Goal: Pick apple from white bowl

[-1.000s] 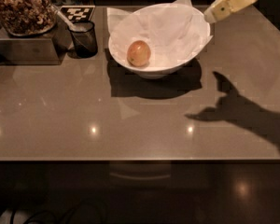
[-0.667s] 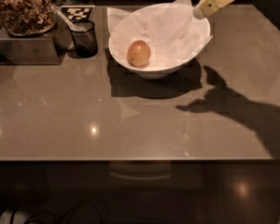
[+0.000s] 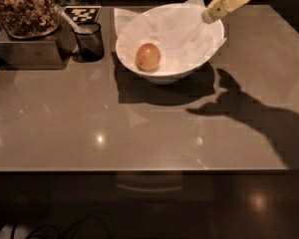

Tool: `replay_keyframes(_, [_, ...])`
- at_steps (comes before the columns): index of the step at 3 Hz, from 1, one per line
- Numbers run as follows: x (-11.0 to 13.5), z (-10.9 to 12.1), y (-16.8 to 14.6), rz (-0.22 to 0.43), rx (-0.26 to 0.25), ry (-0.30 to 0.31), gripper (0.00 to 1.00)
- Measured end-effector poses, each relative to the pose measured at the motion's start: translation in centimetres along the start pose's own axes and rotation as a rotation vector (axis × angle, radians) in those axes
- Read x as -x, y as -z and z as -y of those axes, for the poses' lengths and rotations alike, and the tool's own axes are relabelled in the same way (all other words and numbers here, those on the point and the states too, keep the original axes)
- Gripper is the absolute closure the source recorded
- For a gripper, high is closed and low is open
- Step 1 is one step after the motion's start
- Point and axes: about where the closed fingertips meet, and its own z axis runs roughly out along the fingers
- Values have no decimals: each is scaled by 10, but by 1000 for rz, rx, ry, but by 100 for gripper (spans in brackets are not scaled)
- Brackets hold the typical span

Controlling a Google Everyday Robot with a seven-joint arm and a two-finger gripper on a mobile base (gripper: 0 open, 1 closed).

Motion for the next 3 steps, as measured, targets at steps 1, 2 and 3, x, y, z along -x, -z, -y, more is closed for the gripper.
replay_keyframes(1, [9,2,-38,-30,0,65,0])
replay_keyframes(2, [10,1,-41,-32,2,71,19])
replay_keyframes(3, [10,1,-41,-32,3,71,33])
